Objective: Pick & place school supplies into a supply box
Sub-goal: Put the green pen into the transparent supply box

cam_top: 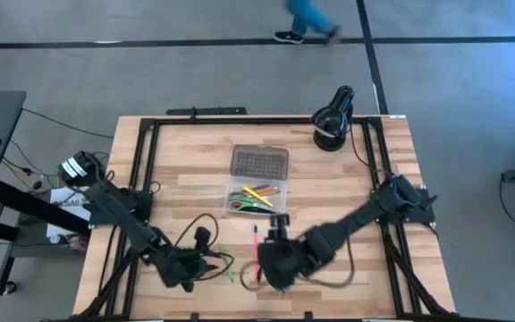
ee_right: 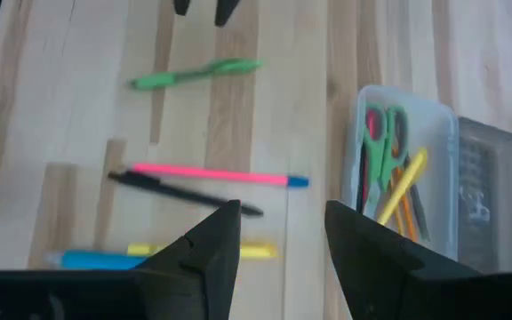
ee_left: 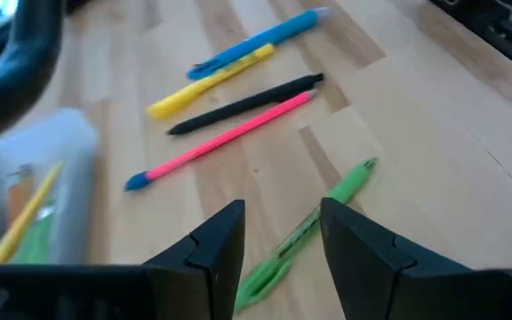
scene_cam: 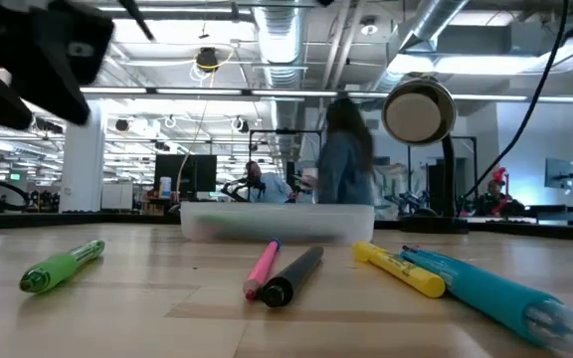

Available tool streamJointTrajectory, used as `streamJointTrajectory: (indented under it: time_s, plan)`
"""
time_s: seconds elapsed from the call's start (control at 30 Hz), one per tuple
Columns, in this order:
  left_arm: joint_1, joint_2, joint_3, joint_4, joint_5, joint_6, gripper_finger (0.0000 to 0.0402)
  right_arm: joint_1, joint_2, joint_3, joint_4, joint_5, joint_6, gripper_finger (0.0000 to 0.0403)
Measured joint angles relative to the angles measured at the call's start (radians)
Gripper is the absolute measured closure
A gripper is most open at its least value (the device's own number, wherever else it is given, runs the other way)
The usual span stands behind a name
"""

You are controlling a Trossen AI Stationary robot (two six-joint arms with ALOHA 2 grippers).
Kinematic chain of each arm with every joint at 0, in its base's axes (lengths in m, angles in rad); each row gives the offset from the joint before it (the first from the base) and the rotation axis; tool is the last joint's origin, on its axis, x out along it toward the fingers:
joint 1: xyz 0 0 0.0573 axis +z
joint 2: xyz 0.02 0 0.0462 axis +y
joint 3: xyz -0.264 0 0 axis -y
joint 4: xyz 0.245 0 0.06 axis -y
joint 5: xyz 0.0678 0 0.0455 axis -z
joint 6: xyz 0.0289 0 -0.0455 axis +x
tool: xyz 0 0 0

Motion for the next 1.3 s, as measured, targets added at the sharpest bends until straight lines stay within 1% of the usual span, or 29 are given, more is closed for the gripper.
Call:
streamJointTrajectory:
  time_s: [0.17, 0.23, 0.33, 0.47, 0.63, 0.93, 1.07, 1.3]
  plan:
    - [0.075, 0.081, 0.000, 0.034, 0.153, 0.093, 0.0259, 0.092, 0.000, 0.000, -0.064, 0.140, 0.104, 0.0244]
    - [0.098, 0.100, 0.000, 0.039, 0.199, 0.110, 0.0264, 0.122, 0.000, 0.000, -0.079, 0.187, 0.136, 0.0244]
    - [0.120, 0.110, 0.000, 0.035, 0.243, 0.125, 0.0272, 0.159, 0.000, 0.000, -0.083, 0.227, 0.178, 0.0244]
    - [0.141, 0.109, 0.000, 0.045, 0.273, 0.149, 0.0281, 0.197, 0.000, 0.000, -0.091, 0.269, 0.232, 0.0244]
    - [0.169, 0.109, 0.000, 0.047, 0.279, 0.167, 0.0285, 0.248, 0.001, 0.000, -0.114, 0.312, 0.314, 0.0244]
    - [0.205, 0.108, 0.000, 0.053, 0.381, 0.255, 0.0285, 0.350, 0.001, 0.000, -0.193, 0.433, 0.486, 0.0244]
    - [0.216, 0.108, 0.000, 0.053, 0.407, 0.283, 0.0285, 0.382, 0.001, 0.000, -0.212, 0.454, 0.550, 0.0244]
    - [0.252, 0.109, 0.000, 0.052, 0.452, 0.310, 0.0285, 0.413, 0.002, 0.000, -0.209, 0.481, 0.587, 0.0244]
